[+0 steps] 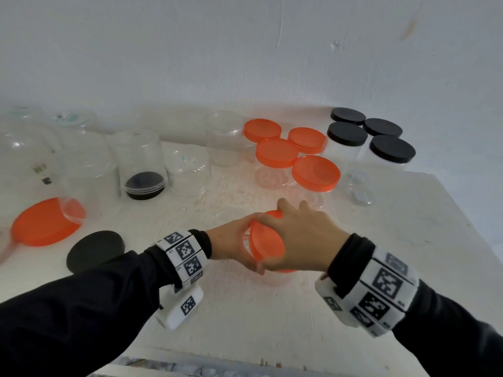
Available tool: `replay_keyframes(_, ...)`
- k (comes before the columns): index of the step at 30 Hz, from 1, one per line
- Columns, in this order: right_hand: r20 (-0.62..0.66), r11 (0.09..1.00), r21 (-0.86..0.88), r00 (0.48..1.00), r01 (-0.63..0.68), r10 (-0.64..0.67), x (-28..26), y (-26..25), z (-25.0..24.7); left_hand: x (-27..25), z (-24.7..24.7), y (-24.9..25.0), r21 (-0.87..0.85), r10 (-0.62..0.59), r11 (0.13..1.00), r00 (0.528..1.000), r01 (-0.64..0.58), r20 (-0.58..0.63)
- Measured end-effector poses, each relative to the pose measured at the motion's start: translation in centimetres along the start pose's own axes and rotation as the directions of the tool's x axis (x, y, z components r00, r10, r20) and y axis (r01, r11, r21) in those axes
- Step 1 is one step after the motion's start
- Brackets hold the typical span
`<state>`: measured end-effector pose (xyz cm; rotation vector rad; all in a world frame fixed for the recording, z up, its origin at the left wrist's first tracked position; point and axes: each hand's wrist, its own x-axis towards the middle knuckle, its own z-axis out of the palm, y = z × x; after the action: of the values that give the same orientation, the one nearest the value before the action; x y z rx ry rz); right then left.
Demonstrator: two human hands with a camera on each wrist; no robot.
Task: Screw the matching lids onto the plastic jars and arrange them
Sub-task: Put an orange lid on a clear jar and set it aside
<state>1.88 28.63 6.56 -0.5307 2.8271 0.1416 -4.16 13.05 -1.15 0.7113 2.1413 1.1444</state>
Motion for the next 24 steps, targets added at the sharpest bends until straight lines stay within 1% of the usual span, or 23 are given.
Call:
replay_keyframes(2, -0.026, 0.998, -0.031, 0.998, -0.061, 0.060, 0.0, -0.4, 0.2, 0.0, 0.0, 0.0, -0.001, -0.002, 1.000, 1.000, 0.002, 0.007)
replay_keyframes(3, -0.014, 0.999, -0.022, 0.999, -0.049, 0.049, 0.0, -0.2, 0.2, 0.0, 0.0, 0.0, 0.002, -0.005, 1.000, 1.000, 0.005, 0.007)
replay_keyframes(5, 0.059, 0.998, 0.044, 0.997, 0.043, -0.045, -0.1, 0.6, -0.2, 0.0, 0.0, 0.1, 0.014, -0.013, 1.000, 1.000, 0.013, 0.001)
replay_keyframes(7, 0.145, 0.983, 0.122, 0.977, 0.137, -0.154, 0.0, 1.4, -0.7, 0.0, 0.0, 0.0, 0.008, -0.006, 1.000, 1.000, 0.006, 0.002)
replay_keyframes(8, 0.162, 0.977, 0.142, 0.970, 0.157, -0.179, 0.0, 1.7, -0.8, 0.1, 0.0, 0.0, 0.003, 0.001, 1.000, 1.000, -0.001, 0.010)
replay_keyframes(10, 0.125, 0.978, 0.124, 0.975, 0.170, -0.185, 0.2, 1.9, -0.6, 0.1, 0.0, 0.0, -0.001, 0.005, 1.000, 1.000, -0.005, 0.012)
replay_keyframes(13, 0.046, 0.987, 0.051, 0.987, 0.153, -0.155, 0.2, 2.0, -0.4, 0.1, 0.2, 0.1, 0.011, 0.008, 1.000, 1.000, -0.008, -0.013)
replay_keyframes(17, -0.042, 0.990, -0.061, 0.990, 0.130, -0.133, 0.2, 1.8, 0.1, 0.0, 0.4, 0.3, -0.015, 0.023, 1.000, 0.999, -0.024, -0.034)
replay_keyframes(20, -0.094, 0.992, -0.071, 0.989, 0.104, -0.111, 0.1, 1.6, 0.7, -0.2, 0.5, 0.4, -0.027, 0.032, 0.999, 0.999, -0.033, -0.043)
replay_keyframes(24, -0.128, 0.994, -0.076, 0.988, 0.077, -0.087, 0.1, 1.4, 1.2, -0.3, 0.6, 0.3, -0.033, 0.033, 0.999, 0.997, -0.035, -0.064)
